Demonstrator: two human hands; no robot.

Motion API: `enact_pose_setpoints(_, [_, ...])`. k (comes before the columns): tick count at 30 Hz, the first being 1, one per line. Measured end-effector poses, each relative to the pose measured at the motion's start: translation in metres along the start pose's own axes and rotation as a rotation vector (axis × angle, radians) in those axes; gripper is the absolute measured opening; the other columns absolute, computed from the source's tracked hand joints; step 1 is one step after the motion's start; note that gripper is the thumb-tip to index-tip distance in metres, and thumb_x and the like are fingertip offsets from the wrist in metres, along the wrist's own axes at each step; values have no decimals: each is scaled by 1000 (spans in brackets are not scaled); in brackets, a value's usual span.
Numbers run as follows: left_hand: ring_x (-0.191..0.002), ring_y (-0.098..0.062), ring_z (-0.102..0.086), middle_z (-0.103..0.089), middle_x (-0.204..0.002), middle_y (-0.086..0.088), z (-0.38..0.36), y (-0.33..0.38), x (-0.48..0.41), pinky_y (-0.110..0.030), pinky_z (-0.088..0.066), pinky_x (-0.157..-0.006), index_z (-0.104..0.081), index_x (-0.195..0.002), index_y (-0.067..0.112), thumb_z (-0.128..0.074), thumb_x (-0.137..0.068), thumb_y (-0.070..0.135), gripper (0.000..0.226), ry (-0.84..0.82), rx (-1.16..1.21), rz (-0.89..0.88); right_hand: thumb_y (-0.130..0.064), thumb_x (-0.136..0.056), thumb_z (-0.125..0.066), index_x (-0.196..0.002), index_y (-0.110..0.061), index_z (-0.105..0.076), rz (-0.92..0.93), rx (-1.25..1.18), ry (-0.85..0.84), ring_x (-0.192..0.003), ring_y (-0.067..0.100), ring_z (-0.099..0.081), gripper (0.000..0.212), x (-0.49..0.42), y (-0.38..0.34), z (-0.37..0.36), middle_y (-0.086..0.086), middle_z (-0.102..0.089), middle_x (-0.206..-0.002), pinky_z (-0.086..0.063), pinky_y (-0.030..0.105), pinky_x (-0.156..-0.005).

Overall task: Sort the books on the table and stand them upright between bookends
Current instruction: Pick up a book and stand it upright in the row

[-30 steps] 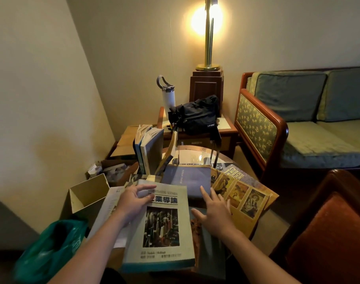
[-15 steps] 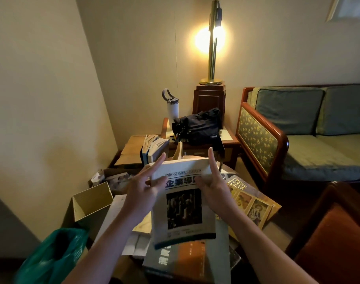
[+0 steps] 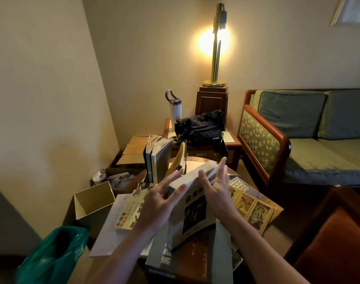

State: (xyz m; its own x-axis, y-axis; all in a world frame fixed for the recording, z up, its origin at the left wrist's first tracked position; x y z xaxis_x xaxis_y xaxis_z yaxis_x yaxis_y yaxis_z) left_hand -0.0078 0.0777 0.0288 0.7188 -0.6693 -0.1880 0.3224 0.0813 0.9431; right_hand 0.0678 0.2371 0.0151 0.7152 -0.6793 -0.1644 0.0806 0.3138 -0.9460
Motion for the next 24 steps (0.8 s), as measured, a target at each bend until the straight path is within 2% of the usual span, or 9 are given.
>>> enact_pose_setpoints(2, [-102, -9, -69, -74, -109, 7, -11, -1, 4, -39, -55, -88, -60, -130, 39, -52, -78, 79, 67, -93, 137, 77, -78, -85, -46, -144, -55, 28, -80, -42, 12, -152, 32, 12, 97, 3, -1, -14, 0, 28, -163, -7, 60, -121])
enact_pose_setpoints(3, [-103, -8, -68, -74, -107, 9, -16, -1, 6, -35, -52, -89, -65, -122, 37, -49, -86, 71, 52, -105, 194, 120, -81, -81, -48, -142, -56, 29, -147, -89, -6, -152, 37, 0, 102, 3, 0, -19, 4, 22, -165, -19, 61, -119])
enact_pose_setpoints(5, [-100, -9, -68, -74, -105, 6, -23, -2, 8, -30, -49, -84, -67, -106, 34, -42, -97, 47, 29, -100, 260, 192, -68, -83, -61, -144, -53, 28, -258, -232, -60, -134, 40, -45, 109, 2, -1, -25, 13, -14, -162, -50, 50, -101])
enact_pose_setpoints(7, [-111, -15, -66, -73, -112, 1, -27, -9, 7, -32, -49, -91, -67, -106, 32, -33, -105, 32, 33, -129, 300, 226, -40, -92, -66, -149, -48, 24, -311, -284, -135, -102, 30, -66, 107, 0, -10, -24, 12, -40, -137, -61, 41, -80])
enact_pose_setpoints(9, [-120, -10, -61, -72, -118, 10, -30, -12, 5, -36, -46, -101, -71, -110, 37, -32, -105, 32, 40, -189, 332, 201, -25, -95, -65, -151, -47, 20, -358, -248, -194, -92, 27, -68, 104, -4, -18, -19, 9, -47, -123, -62, 39, -71])
enact_pose_setpoints(11, [-126, -5, -57, -67, -127, 16, -32, -12, 3, -39, -42, -106, -69, -116, 44, -35, -96, 36, 40, -257, 340, 174, -16, -96, -62, -153, -46, 15, -393, -185, -224, -92, 28, -68, 101, -7, -26, -12, 21, -41, -139, -60, 34, -63])
enact_pose_setpoints(16, [-125, -10, -58, -68, -128, 4, -31, -29, -7, -41, -47, -105, -43, -142, 26, -35, -91, 35, 52, -328, 211, 185, -11, -102, -46, -158, -38, -5, -349, 12, -221, -95, 28, -62, 75, -5, -28, 11, 14, -18, -162, -62, 46, -78])
enact_pose_setpoints(19, [-123, -9, -58, -66, -131, 3, -16, -37, -19, -30, -49, -97, -46, -139, 30, -40, -96, 35, 44, -231, 75, 181, -12, -102, -46, -157, -39, -12, -289, -19, -241, -103, 31, -59, 71, -2, -25, 20, 13, -24, -159, -61, 47, -81])
enact_pose_setpoints(24, [-107, -15, -57, -65, -121, -1, 26, -42, -55, -42, -47, -92, -52, -142, 23, -40, -94, 42, 53, -9, -100, 175, -7, -100, -48, -156, -44, -15, -220, -128, -296, -113, 39, -60, 75, -9, -42, 23, 17, -39, -149, -57, 57, -87])
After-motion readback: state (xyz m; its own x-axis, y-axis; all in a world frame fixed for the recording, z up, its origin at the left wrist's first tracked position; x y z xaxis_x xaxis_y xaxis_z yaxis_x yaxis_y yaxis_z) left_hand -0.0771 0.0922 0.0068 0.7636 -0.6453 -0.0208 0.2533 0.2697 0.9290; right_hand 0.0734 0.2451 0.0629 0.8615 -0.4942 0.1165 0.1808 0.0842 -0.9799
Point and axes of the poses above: each hand's wrist, its own x-axis away from the middle knuckle, its own z-axis out of the back of the hand, y = z × x, the point moved 5 cm from there along -x, towards the middle knuckle
